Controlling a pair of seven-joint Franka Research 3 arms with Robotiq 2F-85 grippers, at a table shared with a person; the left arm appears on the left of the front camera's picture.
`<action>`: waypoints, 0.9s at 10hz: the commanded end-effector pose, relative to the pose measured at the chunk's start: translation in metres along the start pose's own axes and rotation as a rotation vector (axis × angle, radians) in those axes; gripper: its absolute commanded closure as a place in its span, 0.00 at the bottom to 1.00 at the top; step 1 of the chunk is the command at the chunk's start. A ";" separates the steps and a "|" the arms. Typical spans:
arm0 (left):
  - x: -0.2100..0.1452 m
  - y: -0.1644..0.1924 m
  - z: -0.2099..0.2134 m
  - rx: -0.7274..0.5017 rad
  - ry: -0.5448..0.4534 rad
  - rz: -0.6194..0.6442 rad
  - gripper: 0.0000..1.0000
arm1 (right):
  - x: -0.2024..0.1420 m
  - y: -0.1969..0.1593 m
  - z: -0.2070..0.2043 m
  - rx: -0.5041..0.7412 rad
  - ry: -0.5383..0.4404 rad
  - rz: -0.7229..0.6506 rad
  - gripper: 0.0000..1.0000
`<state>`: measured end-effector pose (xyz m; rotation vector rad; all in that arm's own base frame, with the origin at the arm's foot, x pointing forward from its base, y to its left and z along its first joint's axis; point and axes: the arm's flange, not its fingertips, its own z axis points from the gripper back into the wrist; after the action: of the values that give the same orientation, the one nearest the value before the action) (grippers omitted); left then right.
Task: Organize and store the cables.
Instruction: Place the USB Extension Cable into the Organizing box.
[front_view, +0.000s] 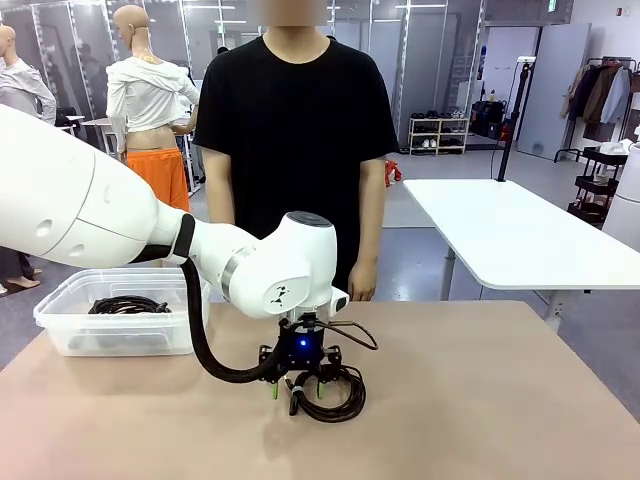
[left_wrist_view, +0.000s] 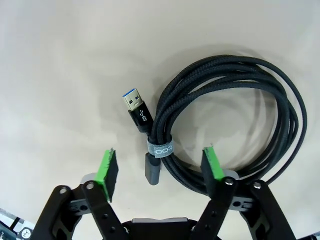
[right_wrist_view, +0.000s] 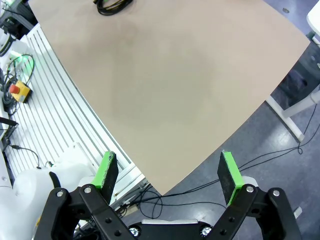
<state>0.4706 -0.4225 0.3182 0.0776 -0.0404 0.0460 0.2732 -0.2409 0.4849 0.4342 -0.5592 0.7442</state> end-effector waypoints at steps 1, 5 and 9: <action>0.002 -0.006 -0.002 0.017 0.006 0.032 0.71 | 0.001 0.000 0.001 0.006 -0.013 0.009 0.00; 0.005 0.006 -0.009 -0.052 -0.049 0.051 1.00 | 0.001 0.000 0.001 0.006 -0.013 0.009 0.00; 0.002 0.013 -0.006 -0.094 -0.044 0.028 1.00 | 0.001 0.000 0.001 0.006 -0.013 0.009 0.00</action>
<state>0.4813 -0.4182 0.3157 0.0295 -0.0873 0.0800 0.2732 -0.2409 0.4850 0.4343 -0.5596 0.7439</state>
